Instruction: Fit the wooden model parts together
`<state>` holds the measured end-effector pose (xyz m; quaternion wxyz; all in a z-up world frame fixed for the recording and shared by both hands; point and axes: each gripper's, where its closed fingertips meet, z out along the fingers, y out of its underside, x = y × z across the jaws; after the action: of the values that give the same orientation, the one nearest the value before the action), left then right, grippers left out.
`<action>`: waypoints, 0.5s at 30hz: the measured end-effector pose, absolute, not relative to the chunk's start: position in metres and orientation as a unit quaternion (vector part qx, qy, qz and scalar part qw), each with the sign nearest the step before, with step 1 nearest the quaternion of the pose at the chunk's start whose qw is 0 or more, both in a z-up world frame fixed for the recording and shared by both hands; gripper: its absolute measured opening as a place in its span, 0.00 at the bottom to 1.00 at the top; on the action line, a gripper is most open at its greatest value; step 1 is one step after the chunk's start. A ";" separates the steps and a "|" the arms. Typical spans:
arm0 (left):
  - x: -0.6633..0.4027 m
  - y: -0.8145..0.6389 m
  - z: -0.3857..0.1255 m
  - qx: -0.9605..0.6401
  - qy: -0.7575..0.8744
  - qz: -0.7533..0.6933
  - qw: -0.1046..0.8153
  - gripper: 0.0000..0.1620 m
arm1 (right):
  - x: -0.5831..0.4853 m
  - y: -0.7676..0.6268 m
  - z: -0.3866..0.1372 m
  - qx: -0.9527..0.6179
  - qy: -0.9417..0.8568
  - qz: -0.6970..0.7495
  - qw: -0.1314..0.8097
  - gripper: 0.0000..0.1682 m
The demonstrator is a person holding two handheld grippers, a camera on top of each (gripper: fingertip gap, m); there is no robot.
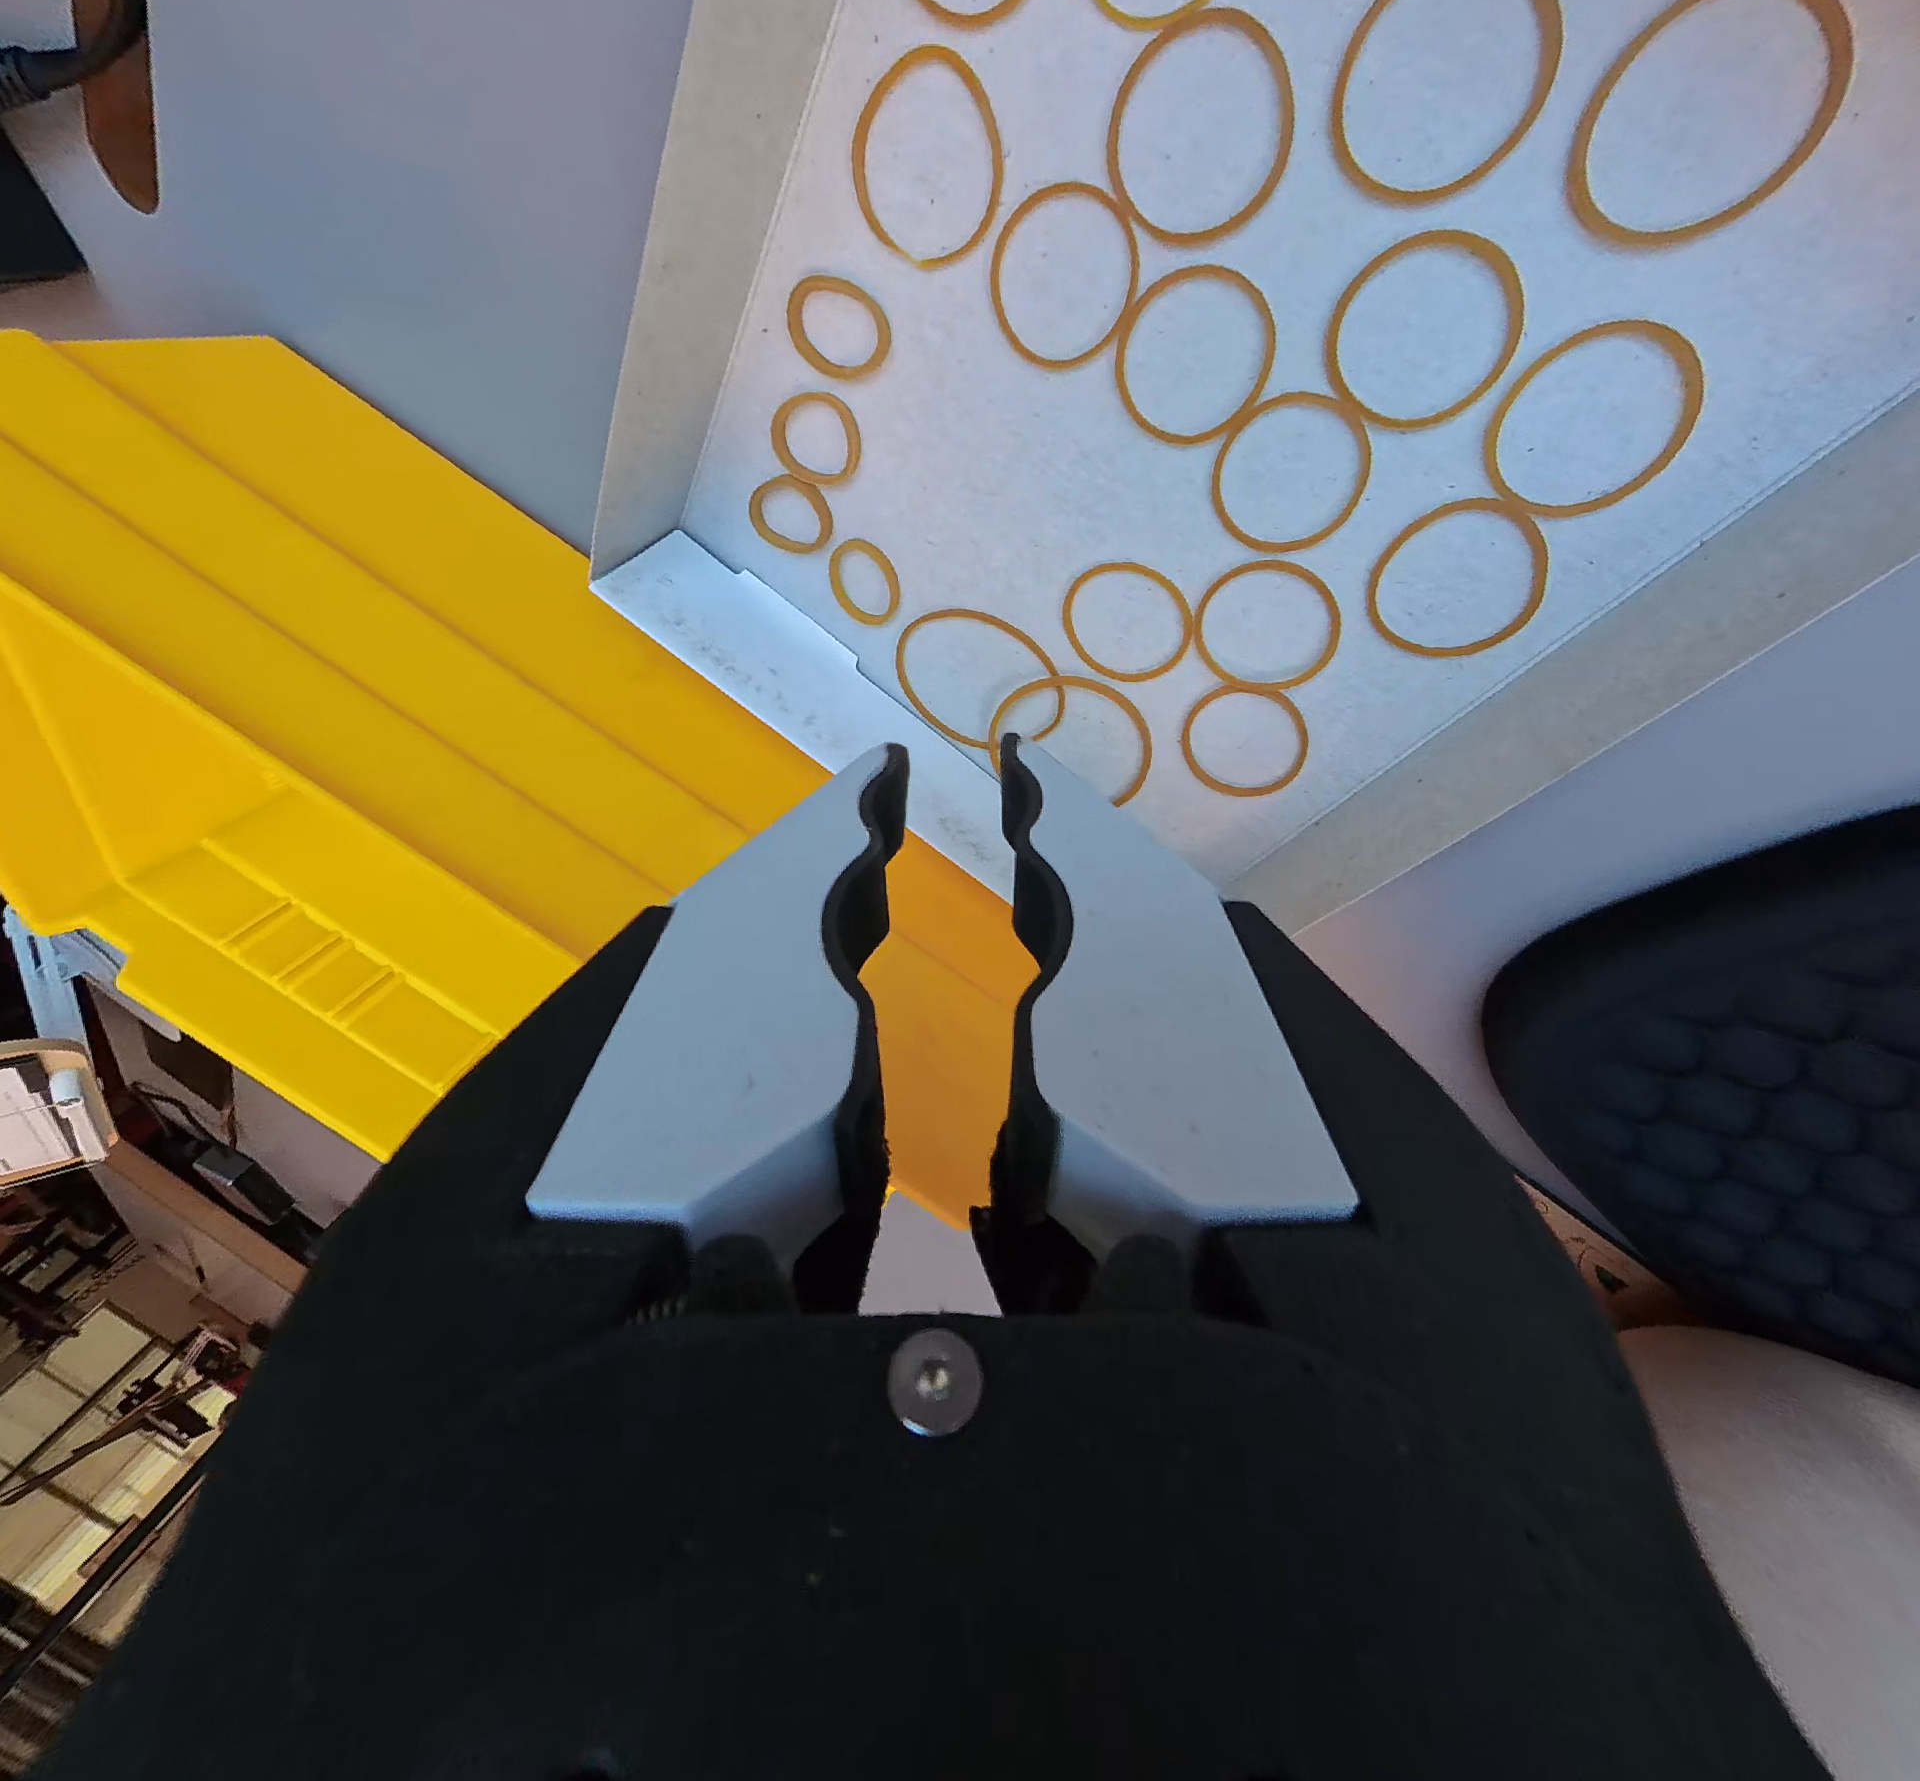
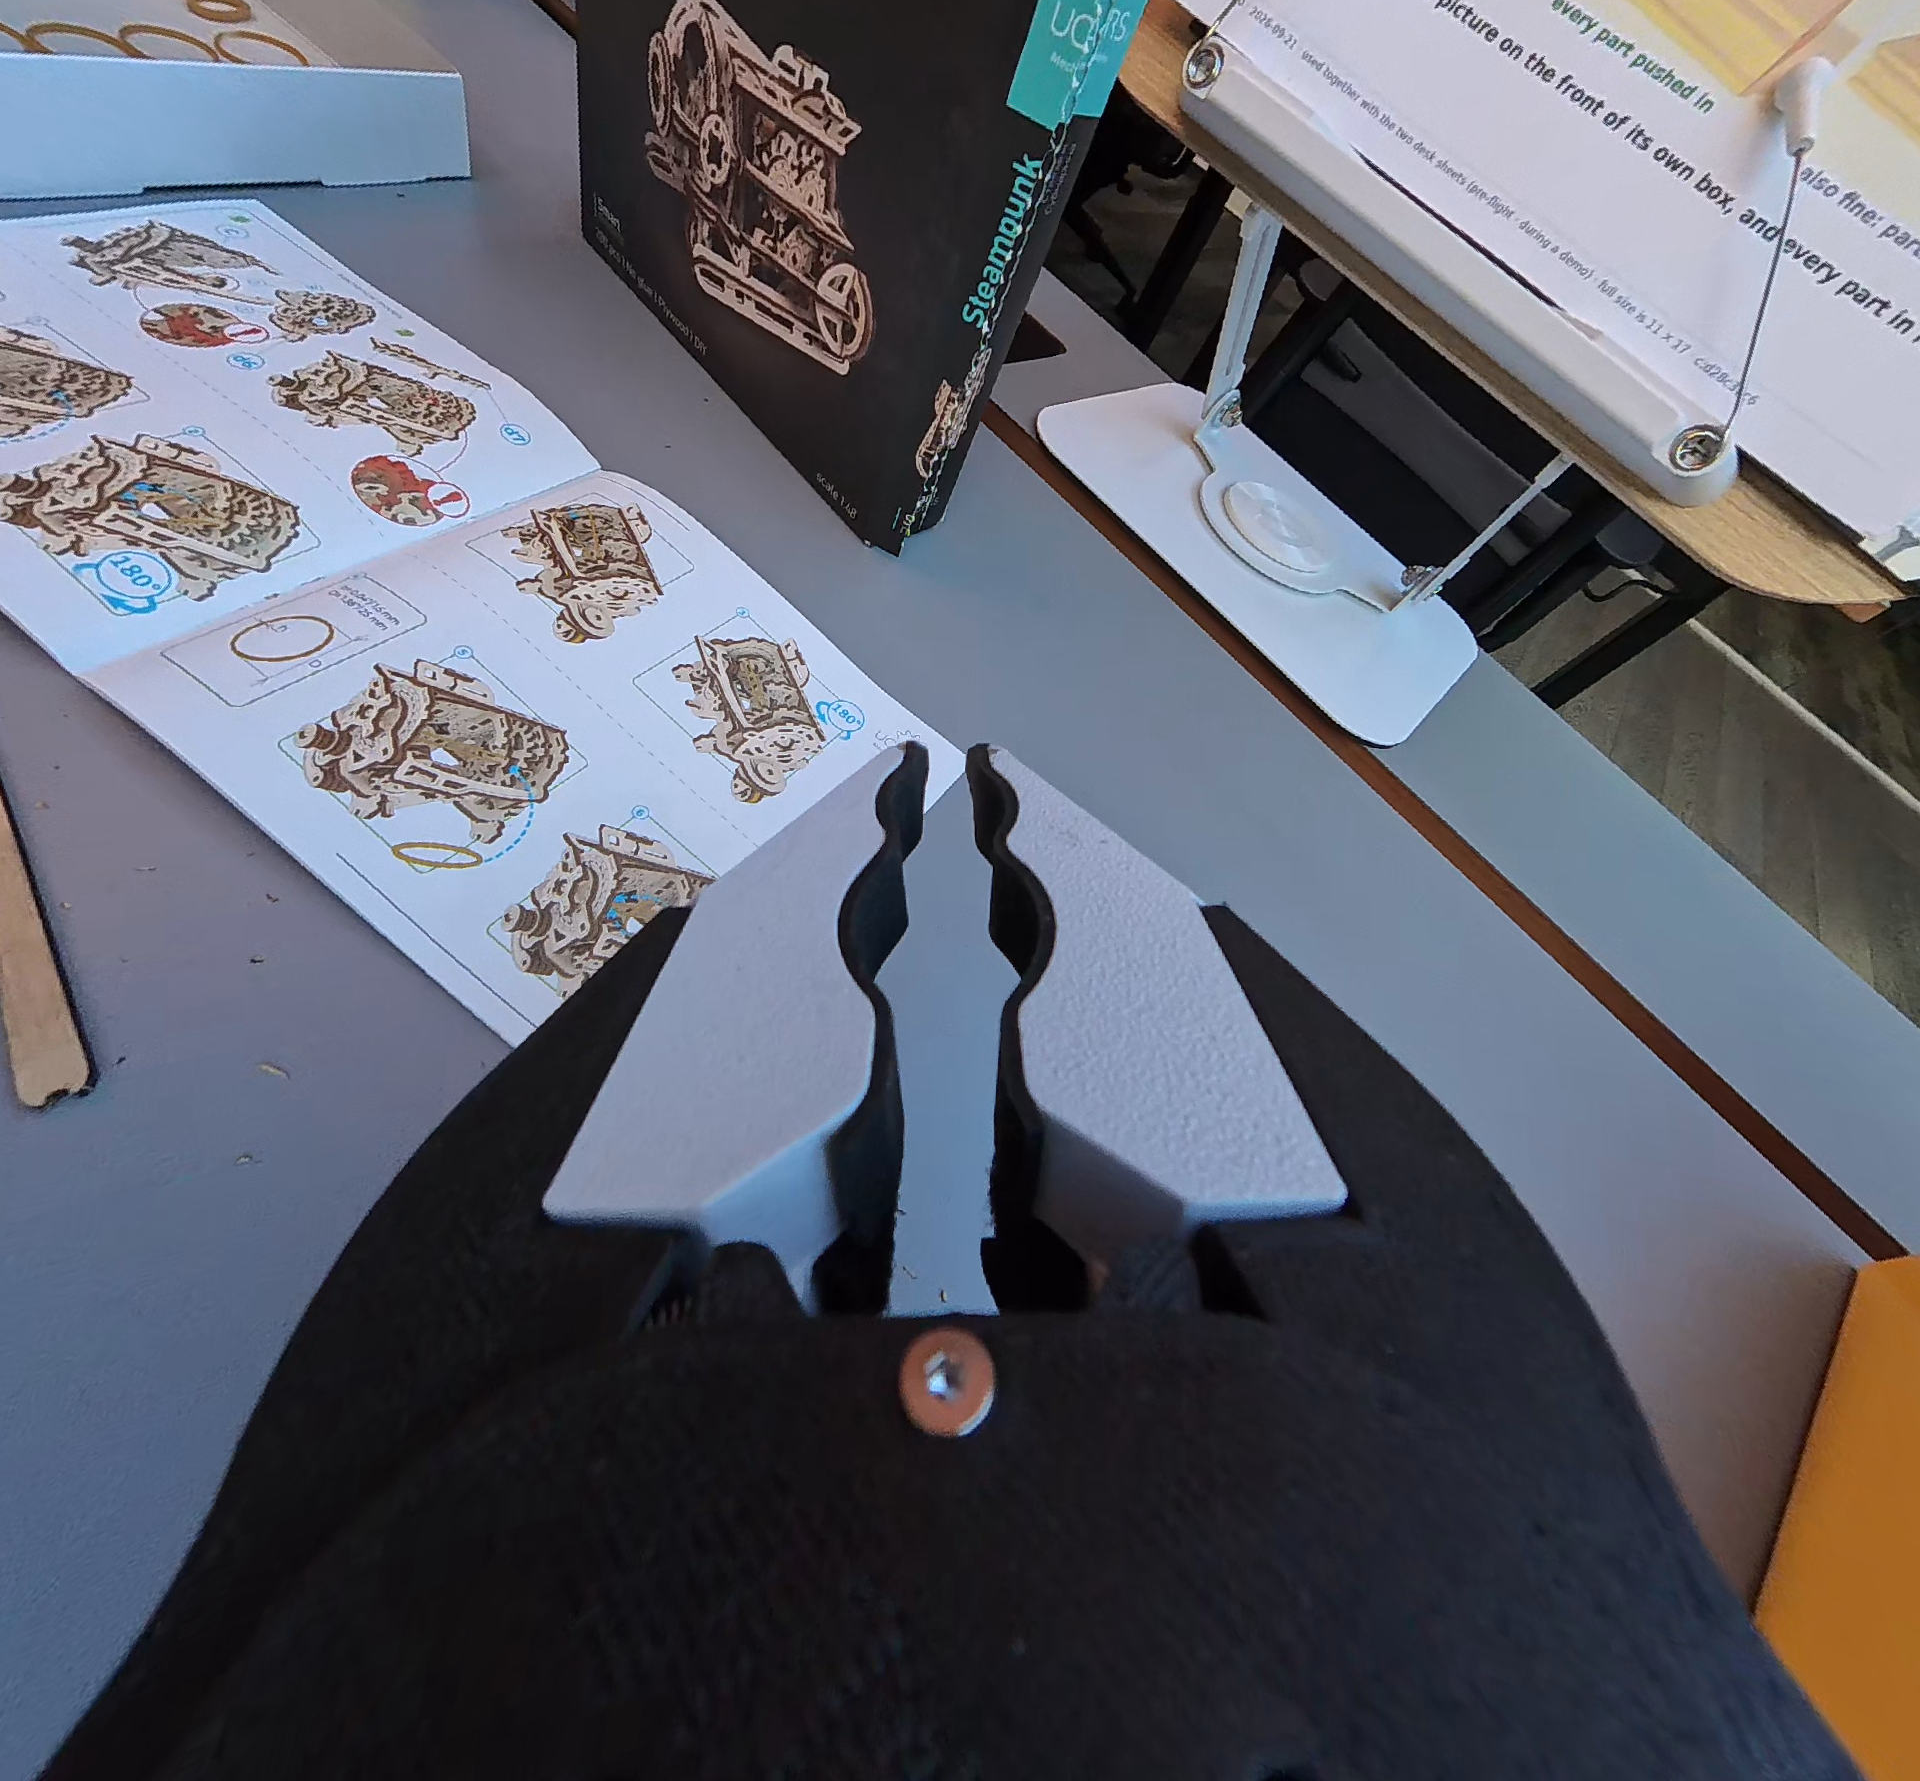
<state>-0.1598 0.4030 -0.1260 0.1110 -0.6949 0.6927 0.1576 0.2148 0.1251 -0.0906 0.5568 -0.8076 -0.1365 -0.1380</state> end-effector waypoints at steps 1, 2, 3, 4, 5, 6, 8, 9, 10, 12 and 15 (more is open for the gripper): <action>-0.160 0.404 -0.126 -0.695 0.692 0.159 0.111 0.10 | 0.215 0.125 -0.091 -0.808 -0.136 -0.138 0.556 0.05; -0.161 0.404 -0.126 -0.696 0.691 0.160 0.111 0.10 | 0.215 0.125 -0.091 -0.808 -0.136 -0.138 0.556 0.05; -0.161 0.404 -0.126 -0.697 0.690 0.160 0.110 0.09 | 0.215 0.125 -0.091 -0.808 -0.137 -0.138 0.556 0.05; -0.162 0.404 -0.126 -0.698 0.690 0.160 0.108 0.09 | 0.215 0.125 -0.091 -0.808 -0.137 -0.138 0.556 0.05; -0.162 0.404 -0.127 -0.698 0.690 0.160 0.106 0.08 | 0.215 0.125 -0.091 -0.808 -0.137 -0.138 0.556 0.05; -0.163 0.404 -0.127 -0.697 0.691 0.161 0.104 0.08 | 0.215 0.125 -0.091 -0.808 -0.137 -0.138 0.556 0.05; -0.163 0.403 -0.128 -0.696 0.691 0.163 0.103 0.08 | 0.215 0.125 -0.092 -0.809 -0.137 -0.137 0.555 0.05; -0.163 0.403 -0.128 -0.696 0.692 0.162 0.103 0.07 | 0.215 0.125 -0.092 -0.809 -0.137 -0.137 0.555 0.05; -0.163 0.403 -0.127 -0.696 0.692 0.161 0.104 0.07 | 0.215 0.125 -0.092 -0.809 -0.137 -0.137 0.555 0.05; -0.162 0.402 -0.127 -0.695 0.693 0.160 0.105 0.07 | 0.214 0.125 -0.092 -0.809 -0.137 -0.137 0.555 0.05; -0.163 0.402 -0.126 -0.695 0.693 0.160 0.105 0.07 | 0.214 0.125 -0.092 -0.809 -0.136 -0.135 0.555 0.05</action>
<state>-0.1627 0.4021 -0.1262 0.1051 -0.6953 0.6926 0.1604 0.2143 0.1255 -0.0920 0.5552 -0.8093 -0.1363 -0.1351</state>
